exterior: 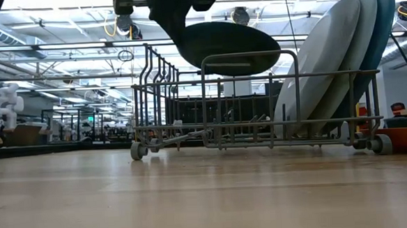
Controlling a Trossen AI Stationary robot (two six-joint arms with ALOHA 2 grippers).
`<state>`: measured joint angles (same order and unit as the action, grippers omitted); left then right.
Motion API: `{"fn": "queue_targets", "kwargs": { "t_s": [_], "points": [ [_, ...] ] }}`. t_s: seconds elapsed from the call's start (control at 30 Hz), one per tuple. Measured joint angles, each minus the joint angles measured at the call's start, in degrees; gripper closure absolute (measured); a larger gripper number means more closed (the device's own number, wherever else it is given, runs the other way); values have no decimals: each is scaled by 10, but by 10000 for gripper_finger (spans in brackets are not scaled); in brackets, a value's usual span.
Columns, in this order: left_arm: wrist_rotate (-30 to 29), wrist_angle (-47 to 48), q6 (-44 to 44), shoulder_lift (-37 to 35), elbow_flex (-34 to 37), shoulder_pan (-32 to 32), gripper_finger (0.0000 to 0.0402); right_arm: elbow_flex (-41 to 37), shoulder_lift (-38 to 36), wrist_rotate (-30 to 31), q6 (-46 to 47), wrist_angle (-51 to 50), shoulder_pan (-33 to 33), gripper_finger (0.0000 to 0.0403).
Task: Sort dishes
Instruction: Put the dark blue plate into the dish rack
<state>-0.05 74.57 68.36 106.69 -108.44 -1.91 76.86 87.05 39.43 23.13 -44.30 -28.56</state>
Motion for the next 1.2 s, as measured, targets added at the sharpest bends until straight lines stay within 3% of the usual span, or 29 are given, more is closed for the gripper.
{"fn": "queue_targets", "kwargs": {
  "t_s": [0.4, 0.6, 0.7, 0.87, 1.07, 1.2],
  "points": [
    [6, -2, -2, 0, 0, 1, 401, 0, 32, -103, -89, 56, 84, 289],
    [16, -10, 0, 0, 0, 2, 401, 0, 38, -115, -100, 58, 103, 292],
    [16, -16, -1, 0, 0, 2, 401, 0, 39, -117, -107, 67, 107, 315],
    [13, -28, 1, 0, 0, 4, 401, 0, 43, -134, -110, 68, 113, 389],
    [8, -40, -3, 0, 1, 8, 401, 0, 47, -139, -103, 67, 112, 398],
    [-54, -65, -95, -1, 2, 14, 385, 0, 47, -130, -85, 59, 108, 399]
  ]
}}
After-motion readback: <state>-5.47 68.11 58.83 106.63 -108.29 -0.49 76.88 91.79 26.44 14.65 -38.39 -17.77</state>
